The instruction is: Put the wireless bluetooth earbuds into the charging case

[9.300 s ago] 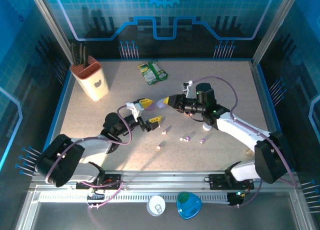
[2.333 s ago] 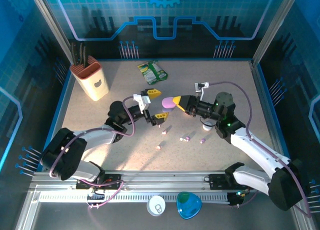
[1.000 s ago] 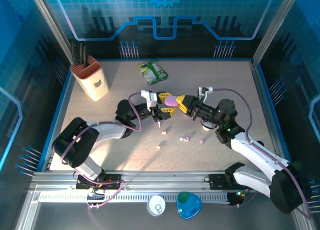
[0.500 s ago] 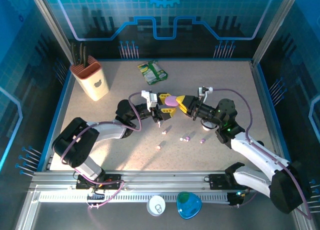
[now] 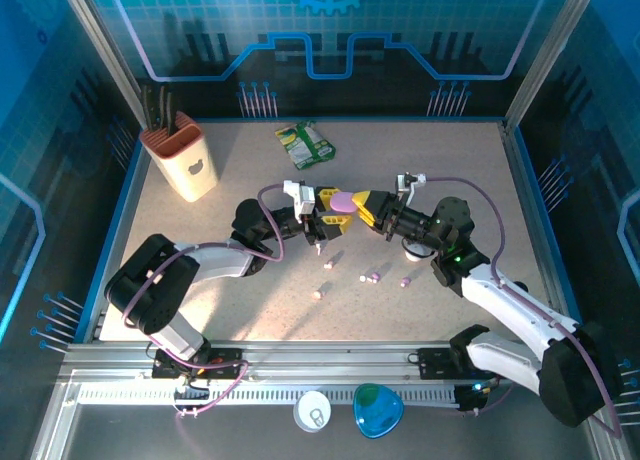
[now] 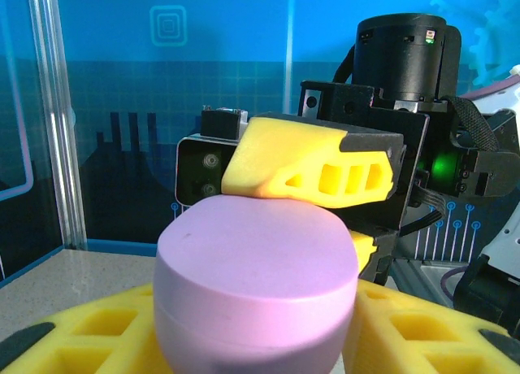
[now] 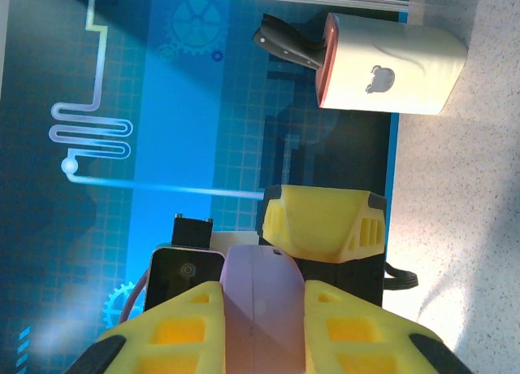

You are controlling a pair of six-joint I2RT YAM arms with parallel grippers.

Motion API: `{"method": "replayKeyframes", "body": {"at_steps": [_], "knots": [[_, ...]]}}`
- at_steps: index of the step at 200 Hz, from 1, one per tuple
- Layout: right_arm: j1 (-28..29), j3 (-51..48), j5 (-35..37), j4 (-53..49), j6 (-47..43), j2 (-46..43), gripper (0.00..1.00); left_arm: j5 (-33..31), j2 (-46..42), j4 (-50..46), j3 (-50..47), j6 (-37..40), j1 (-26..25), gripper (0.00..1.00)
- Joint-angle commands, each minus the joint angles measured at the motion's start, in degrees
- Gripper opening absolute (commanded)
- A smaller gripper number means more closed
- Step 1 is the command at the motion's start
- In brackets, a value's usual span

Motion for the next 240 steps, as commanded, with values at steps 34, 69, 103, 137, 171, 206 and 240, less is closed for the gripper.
{"method": "replayKeyframes", "body": {"at_steps": [34, 69, 103, 137, 171, 206, 240], "knots": [[-0.9, -0.2, 0.3, 1.9, -0.6, 1.2, 0.08, 2.6, 0.4, 1.8, 1.8, -1.3, -0.4, 0.51], [-0.9, -0.5, 0.2, 2.7, -0.3, 1.6, 0.08, 2.8, 0.7, 1.7, 1.9, -1.5, -0.4, 0.50], [-1.0, -0.3, 0.1, 1.5, -1.0, 1.3, 0.08, 3.0, 0.5, 1.8, 1.9, -1.8, -0.4, 0.46], [-1.4, -0.1, 0.0, 0.4, -1.5, 0.8, 0.08, 3.3, 0.3, 1.8, 1.8, -2.9, -0.4, 0.41], [-1.9, 1.3, 0.1, -4.6, -4.1, -0.4, 0.15, 3.5, -0.2, 1.7, 1.3, -2.7, -0.4, 0.38], [-2.8, 2.3, 1.3, -9.5, -7.7, -2.4, 0.46, 3.2, 0.2, 1.7, 0.5, -2.5, -0.4, 0.39], [-4.7, 2.8, 2.5, -15.0, -13.6, -4.8, 0.65, 3.5, 0.8, 1.7, -0.1, -2.1, -0.3, 0.39]]}}
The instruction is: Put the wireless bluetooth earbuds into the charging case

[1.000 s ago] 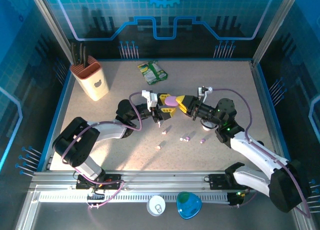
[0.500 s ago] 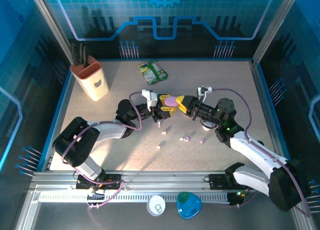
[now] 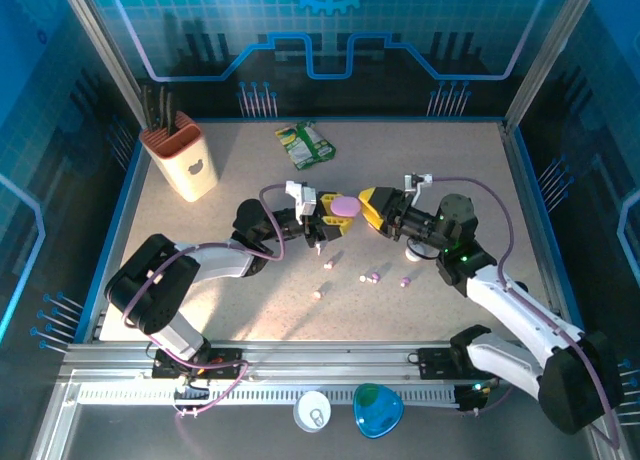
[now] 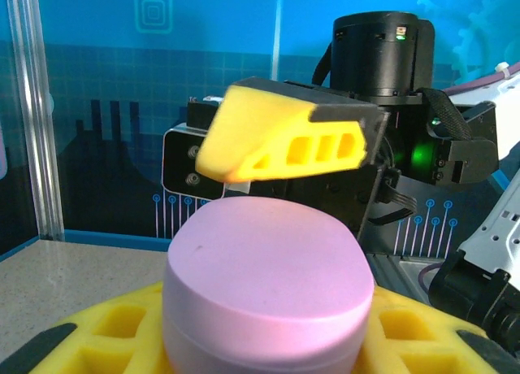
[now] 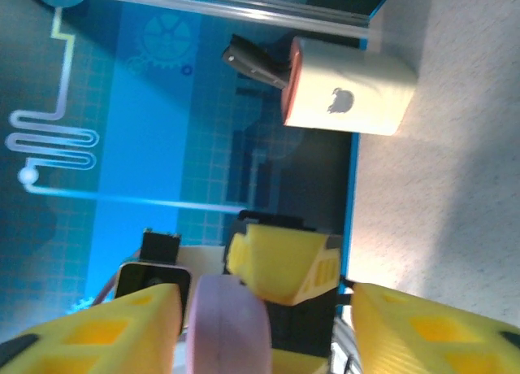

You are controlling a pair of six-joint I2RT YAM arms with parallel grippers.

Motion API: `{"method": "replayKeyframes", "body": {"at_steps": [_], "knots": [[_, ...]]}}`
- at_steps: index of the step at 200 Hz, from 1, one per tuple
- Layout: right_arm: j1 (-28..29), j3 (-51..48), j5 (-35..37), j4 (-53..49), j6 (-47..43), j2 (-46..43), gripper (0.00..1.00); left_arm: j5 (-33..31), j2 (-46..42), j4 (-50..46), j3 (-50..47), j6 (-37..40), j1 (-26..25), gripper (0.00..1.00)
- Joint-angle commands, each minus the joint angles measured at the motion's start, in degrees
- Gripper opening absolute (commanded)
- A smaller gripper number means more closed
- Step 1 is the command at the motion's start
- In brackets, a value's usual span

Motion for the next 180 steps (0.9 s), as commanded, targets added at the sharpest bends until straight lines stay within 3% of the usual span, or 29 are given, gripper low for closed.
{"method": "replayKeyframes", "body": {"at_steps": [1, 40, 61, 84, 116, 180], "knots": [[-1.8, 2.0, 2.1, -6.1, -6.8, -2.4, 0.65, 1.6, 0.8, 2.3, -0.1, -0.2, 0.0, 0.39], [-3.6, 8.6, 9.0, -29.7, -30.6, -4.9, 0.77, 0.4, 0.8, 2.3, -2.5, 3.2, 0.1, 0.39], [-3.2, 11.6, 9.7, -35.7, -41.1, -4.3, 0.79, -0.4, 0.0, 2.3, -4.1, 5.1, 0.0, 0.38], [-1.2, 14.2, 7.8, -38.1, -51.4, -3.1, 0.78, -1.0, -0.6, 2.3, -5.1, 5.1, 0.3, 0.37], [8.1, 16.3, 20.2, -42.4, -67.2, -2.2, 0.81, -1.0, -0.4, 2.3, -6.0, 2.7, 0.8, 0.36], [15.5, 16.3, 24.4, -40.0, -76.9, 0.8, 0.89, -0.4, -1.1, 2.2, -7.5, 0.2, 1.5, 0.37]]}}
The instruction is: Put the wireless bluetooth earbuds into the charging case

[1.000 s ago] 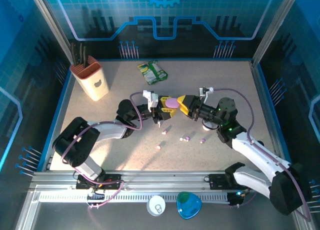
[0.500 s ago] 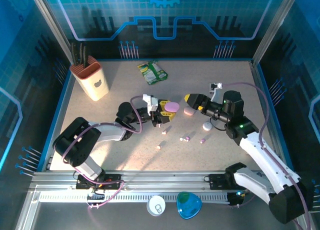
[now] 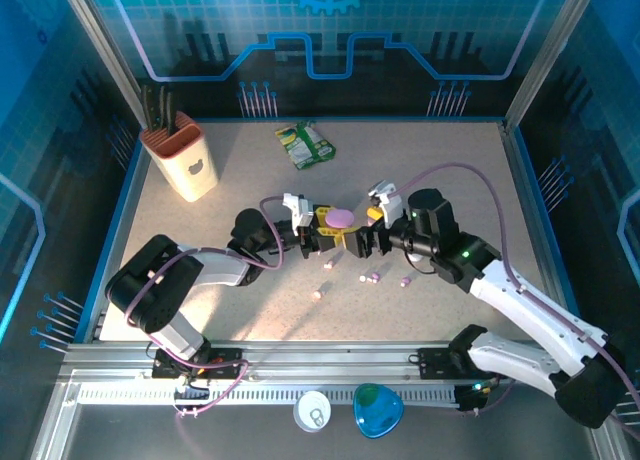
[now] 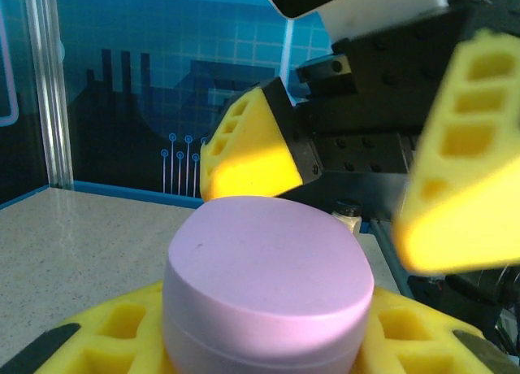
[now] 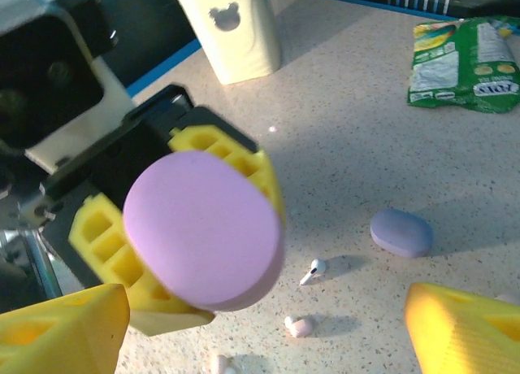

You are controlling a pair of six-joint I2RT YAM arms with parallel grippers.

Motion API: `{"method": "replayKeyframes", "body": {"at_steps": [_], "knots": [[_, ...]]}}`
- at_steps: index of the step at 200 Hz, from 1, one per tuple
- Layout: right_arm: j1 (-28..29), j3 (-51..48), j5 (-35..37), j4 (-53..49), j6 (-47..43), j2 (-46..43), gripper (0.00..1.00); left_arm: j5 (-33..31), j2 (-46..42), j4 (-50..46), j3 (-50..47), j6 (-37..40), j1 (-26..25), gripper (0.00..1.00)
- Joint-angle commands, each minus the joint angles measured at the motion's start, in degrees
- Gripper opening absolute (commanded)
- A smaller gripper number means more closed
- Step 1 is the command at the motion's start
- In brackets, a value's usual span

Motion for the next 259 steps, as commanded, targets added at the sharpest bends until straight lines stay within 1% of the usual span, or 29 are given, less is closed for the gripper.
{"method": "replayKeyframes", "body": {"at_steps": [1, 11, 28, 58, 101, 135, 153, 177, 195, 209, 226, 235, 246, 259], "knots": [[1.3, 1.6, 4.6, -0.6, -6.0, 1.2, 0.89, 0.6, -1.4, 1.8, -0.8, -1.8, 0.5, 0.37], [1.3, 3.3, 6.8, -1.2, -5.9, 2.0, 0.89, 0.7, -1.7, 1.6, -0.9, -2.0, 0.5, 0.36], [1.4, 3.4, 9.4, 0.3, -4.4, 2.5, 0.88, 1.5, -2.1, 1.3, -1.2, -1.9, 0.5, 0.37], [1.4, 2.9, 10.7, 4.4, -1.4, 2.5, 0.87, 2.2, -1.6, 1.9, -2.1, -2.3, 0.8, 0.37], [0.9, 3.9, 13.1, 5.2, 1.1, 2.5, 0.87, 2.0, -2.1, 1.9, -3.0, -2.7, 1.0, 0.37], [-1.4, 5.8, 13.0, 3.1, 5.4, 4.9, 0.87, 1.9, -2.2, 1.9, -3.4, -3.0, 1.1, 0.37], [-1.6, 5.7, 11.1, 3.4, 5.6, 5.1, 0.87, 1.2, -1.4, 1.9, -3.4, -2.5, 1.2, 0.37], [-1.7, 2.9, 8.6, 6.3, 7.8, 1.8, 0.88, 0.6, -0.1, 1.9, -3.3, -1.8, 1.8, 0.36], [-2.2, -1.2, 8.9, 8.2, 10.7, -2.1, 0.88, 0.0, 0.1, 2.0, -3.4, -1.3, 2.2, 0.36], [-3.9, -3.6, 10.6, 6.6, 14.7, -4.9, 0.87, -0.9, 0.3, 1.9, -3.5, -1.2, 2.4, 0.35], [-7.6, -5.6, 12.3, 0.6, 21.9, -6.8, 0.84, -1.5, 1.2, 1.9, -2.8, -1.2, 2.3, 0.34], [-9.3, -6.7, 12.1, -2.4, 25.1, -7.4, 0.83, -1.5, 1.4, 2.0, -2.5, -1.3, 2.3, 0.33], [-10.8, -8.0, 10.3, -5.3, 26.8, -7.7, 0.82, -2.0, 1.5, 2.0, -2.3, -1.2, 2.4, 0.34], [-11.4, -9.0, 9.1, -8.3, 26.5, -7.5, 0.82, -2.6, 1.1, 2.0, -2.6, -0.3, 2.3, 0.35]]}}
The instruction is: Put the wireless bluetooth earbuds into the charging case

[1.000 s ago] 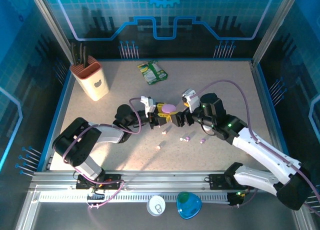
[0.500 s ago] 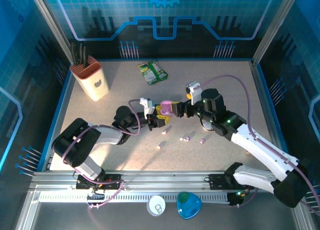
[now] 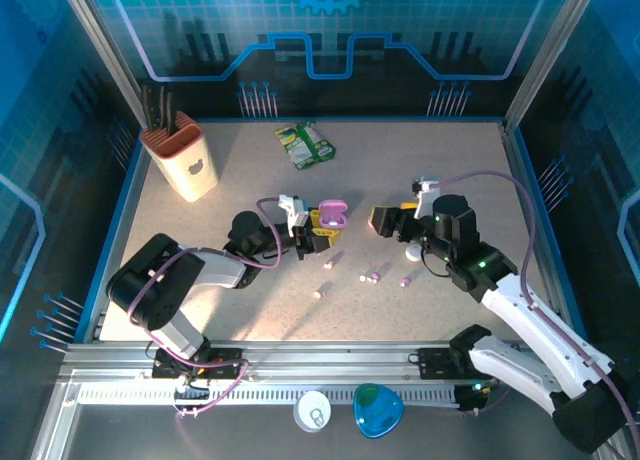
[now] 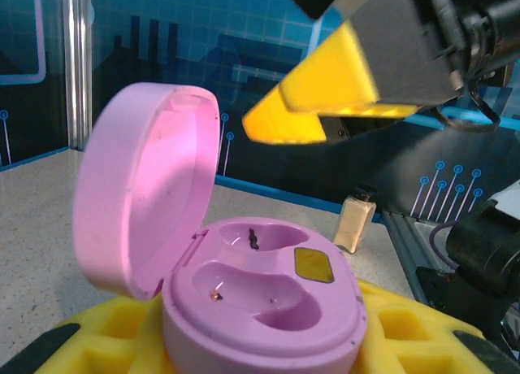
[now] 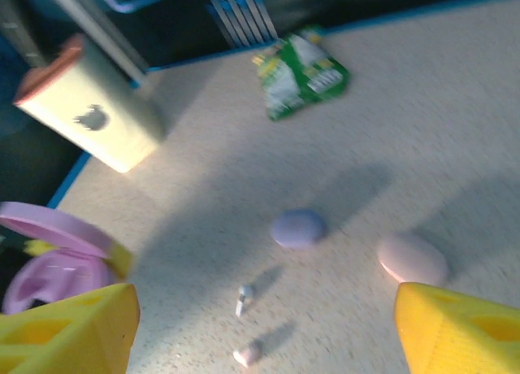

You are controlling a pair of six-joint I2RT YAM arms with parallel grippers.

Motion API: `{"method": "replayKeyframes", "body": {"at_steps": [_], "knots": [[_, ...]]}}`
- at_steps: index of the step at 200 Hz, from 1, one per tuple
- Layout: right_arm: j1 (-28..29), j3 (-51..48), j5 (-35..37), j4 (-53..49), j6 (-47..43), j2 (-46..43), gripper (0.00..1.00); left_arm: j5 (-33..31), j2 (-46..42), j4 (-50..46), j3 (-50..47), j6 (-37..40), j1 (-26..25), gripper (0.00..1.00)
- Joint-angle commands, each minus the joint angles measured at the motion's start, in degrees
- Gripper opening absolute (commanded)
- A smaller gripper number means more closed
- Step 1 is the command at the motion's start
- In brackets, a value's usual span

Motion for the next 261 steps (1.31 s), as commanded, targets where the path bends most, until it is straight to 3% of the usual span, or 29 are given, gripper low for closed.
{"method": "replayKeyframes", "body": {"at_steps": [1, 42, 90, 150, 196, 261], "knots": [[-1.6, -2.6, -1.2, -8.5, 6.1, -0.1, 0.82, -1.5, 0.2, 2.0, 0.3, 1.3, 0.4, 0.35], [-4.5, -5.3, -8.6, -11.7, 4.2, 6.0, 0.81, -3.3, -3.2, 2.0, -2.0, 4.2, 0.4, 0.36], [-4.6, -4.4, -16.1, -5.0, 1.1, 21.3, 0.74, -4.0, -5.3, 1.9, -3.1, 5.8, 0.4, 0.35], [-4.3, -3.5, -22.4, 0.2, -2.3, 33.1, 0.75, -5.2, -7.1, 2.0, -4.1, 4.6, 0.3, 0.35], [-3.5, -5.9, -23.6, 2.9, -0.6, 33.8, 0.75, -5.5, -8.1, 1.9, -4.9, 4.5, 0.4, 0.35], [-3.0, -8.5, -22.3, 2.3, 1.0, 31.6, 0.65, -4.6, -6.9, 1.9, -4.3, 4.5, 0.3, 0.36]]}}
